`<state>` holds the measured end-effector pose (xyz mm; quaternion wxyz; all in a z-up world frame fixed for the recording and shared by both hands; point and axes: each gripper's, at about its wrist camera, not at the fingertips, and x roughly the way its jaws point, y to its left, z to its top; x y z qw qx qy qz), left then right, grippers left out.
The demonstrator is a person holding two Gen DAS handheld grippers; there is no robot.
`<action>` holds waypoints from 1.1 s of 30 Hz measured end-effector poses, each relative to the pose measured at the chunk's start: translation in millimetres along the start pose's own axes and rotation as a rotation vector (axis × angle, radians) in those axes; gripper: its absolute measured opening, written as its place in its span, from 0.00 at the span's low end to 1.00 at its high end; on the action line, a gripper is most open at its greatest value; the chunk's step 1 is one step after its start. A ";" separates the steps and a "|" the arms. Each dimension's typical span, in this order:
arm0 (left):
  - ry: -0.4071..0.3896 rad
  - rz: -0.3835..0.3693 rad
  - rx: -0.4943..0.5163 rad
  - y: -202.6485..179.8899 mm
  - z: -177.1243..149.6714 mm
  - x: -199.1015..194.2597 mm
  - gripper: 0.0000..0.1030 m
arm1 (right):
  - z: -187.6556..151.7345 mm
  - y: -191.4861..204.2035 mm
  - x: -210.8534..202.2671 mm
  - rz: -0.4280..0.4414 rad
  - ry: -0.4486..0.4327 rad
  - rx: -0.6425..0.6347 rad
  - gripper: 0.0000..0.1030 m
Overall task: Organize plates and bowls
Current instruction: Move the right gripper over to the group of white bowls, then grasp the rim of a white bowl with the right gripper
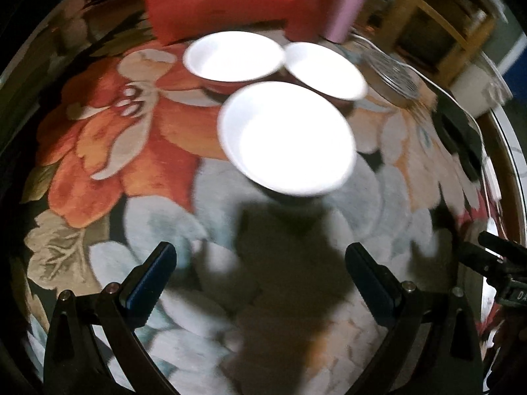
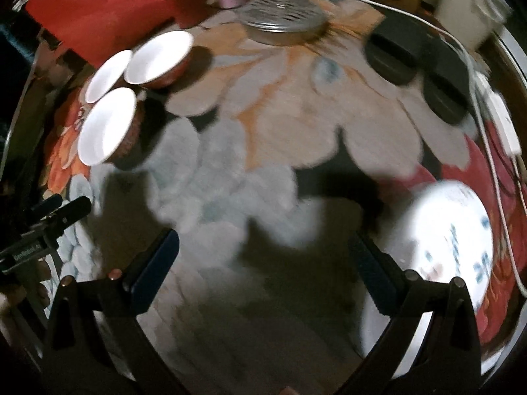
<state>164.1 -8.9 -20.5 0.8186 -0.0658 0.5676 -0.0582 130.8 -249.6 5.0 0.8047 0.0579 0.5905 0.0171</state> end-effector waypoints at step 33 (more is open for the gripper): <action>0.076 -0.114 -0.085 13.7 74.3 62.4 0.10 | 92.3 99.9 104.5 0.303 0.155 0.017 0.07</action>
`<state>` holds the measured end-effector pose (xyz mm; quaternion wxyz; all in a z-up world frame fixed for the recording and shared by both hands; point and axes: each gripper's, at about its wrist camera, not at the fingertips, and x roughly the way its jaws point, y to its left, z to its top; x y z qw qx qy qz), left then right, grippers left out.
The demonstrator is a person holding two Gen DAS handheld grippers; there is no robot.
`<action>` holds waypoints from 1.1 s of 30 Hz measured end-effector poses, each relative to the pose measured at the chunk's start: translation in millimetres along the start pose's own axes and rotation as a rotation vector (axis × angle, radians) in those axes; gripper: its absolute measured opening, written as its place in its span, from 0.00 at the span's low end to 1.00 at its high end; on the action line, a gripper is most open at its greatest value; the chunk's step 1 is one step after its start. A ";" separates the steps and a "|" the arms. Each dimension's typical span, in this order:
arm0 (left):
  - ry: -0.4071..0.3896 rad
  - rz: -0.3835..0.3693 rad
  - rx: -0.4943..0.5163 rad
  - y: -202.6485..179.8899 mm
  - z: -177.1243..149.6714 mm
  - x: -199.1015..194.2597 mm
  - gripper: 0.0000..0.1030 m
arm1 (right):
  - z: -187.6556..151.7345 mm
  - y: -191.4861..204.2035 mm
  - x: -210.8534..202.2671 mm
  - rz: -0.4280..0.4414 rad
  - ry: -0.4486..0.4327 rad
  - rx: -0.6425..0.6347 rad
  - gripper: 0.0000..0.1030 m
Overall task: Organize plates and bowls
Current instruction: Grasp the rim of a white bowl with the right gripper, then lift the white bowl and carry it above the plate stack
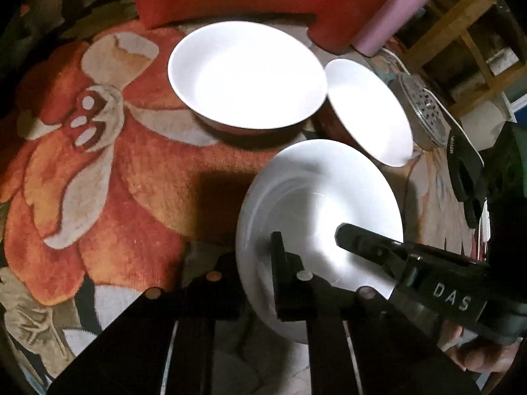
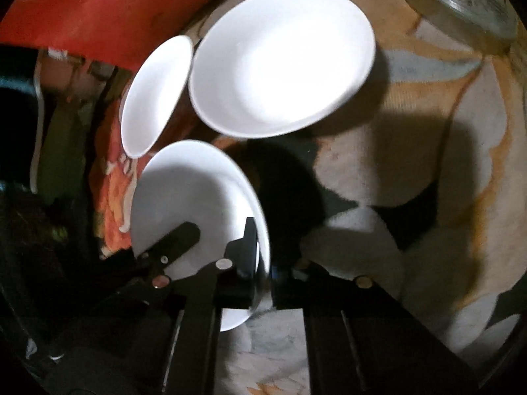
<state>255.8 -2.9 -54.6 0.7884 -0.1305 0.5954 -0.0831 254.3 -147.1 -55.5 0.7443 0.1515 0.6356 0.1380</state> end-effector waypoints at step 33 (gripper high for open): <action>-0.034 -0.091 0.311 -154.1 -92.3 -92.7 0.11 | -112.4 -70.2 -164.9 -0.062 -0.113 0.056 0.09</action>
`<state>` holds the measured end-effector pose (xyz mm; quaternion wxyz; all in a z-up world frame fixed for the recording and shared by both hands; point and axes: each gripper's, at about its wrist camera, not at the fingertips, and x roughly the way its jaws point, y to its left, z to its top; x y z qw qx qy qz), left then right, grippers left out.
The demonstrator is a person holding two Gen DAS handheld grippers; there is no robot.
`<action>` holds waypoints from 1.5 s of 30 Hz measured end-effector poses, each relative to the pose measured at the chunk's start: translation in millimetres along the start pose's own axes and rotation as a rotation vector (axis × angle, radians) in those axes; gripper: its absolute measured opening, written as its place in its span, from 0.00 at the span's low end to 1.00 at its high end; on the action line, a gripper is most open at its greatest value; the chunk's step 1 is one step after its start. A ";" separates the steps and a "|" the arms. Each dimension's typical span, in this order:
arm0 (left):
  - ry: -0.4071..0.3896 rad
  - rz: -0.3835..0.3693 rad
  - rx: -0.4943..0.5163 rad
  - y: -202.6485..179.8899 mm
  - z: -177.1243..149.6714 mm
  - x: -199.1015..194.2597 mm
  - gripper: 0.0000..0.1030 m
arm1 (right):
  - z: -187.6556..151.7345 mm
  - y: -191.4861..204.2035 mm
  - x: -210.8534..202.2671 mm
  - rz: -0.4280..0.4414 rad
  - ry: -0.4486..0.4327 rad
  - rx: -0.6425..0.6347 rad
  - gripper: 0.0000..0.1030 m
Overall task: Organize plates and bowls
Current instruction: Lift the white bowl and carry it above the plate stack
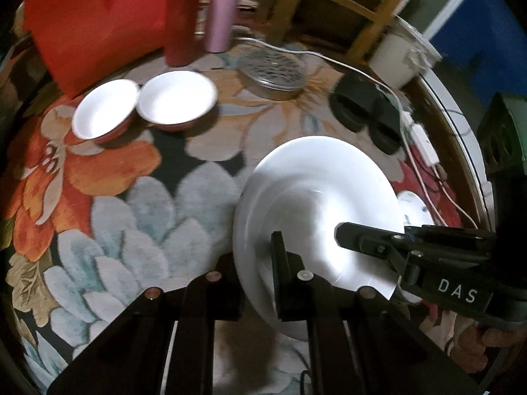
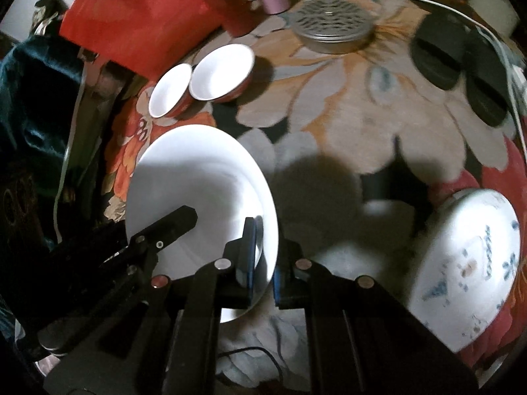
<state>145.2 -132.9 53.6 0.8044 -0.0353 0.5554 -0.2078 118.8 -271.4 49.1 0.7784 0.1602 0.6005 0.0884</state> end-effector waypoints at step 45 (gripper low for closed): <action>0.206 -0.136 0.361 -218.8 -32.3 107.2 0.13 | -77.3 -207.7 -58.8 -0.104 0.015 0.374 0.09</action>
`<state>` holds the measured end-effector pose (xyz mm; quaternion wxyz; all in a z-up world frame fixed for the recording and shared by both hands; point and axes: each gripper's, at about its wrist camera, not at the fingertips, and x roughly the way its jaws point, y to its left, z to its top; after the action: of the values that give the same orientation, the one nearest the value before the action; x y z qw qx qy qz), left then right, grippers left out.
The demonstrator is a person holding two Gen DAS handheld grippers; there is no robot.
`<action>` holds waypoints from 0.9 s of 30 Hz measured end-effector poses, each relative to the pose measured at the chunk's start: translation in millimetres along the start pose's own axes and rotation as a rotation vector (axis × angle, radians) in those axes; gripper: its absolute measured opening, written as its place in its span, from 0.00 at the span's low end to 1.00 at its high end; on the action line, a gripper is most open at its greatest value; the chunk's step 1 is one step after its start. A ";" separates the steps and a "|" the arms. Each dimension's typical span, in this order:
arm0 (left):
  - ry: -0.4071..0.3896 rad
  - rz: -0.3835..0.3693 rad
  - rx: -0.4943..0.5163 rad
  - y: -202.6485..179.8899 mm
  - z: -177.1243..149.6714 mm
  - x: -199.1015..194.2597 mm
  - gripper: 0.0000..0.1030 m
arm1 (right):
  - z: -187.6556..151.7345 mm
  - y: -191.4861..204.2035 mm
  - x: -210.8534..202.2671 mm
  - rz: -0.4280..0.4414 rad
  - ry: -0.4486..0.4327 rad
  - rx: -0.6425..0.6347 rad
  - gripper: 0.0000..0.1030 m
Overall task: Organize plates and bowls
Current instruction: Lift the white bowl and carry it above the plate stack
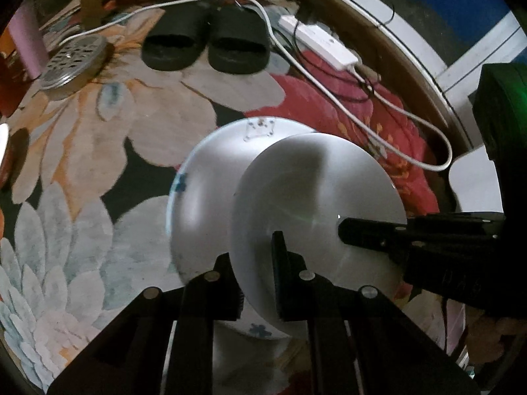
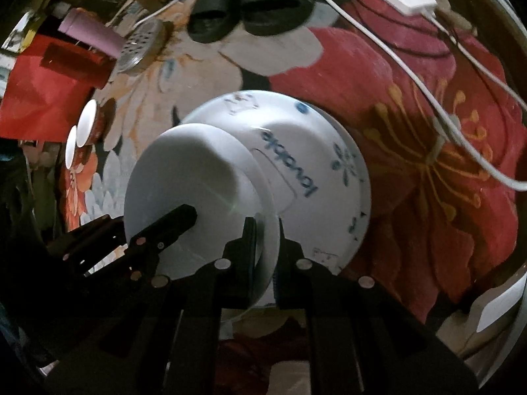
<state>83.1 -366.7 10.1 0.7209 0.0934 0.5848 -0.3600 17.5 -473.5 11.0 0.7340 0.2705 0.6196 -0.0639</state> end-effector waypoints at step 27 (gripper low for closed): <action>0.078 0.035 0.051 -4.5 -6.7 26.5 0.22 | -7.3 -9.0 24.8 -0.015 0.069 0.021 0.11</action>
<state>76.6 -377.1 -14.8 0.7013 0.1358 0.6013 -0.3580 12.8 -471.7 -16.0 0.7088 0.2756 0.6460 -0.0665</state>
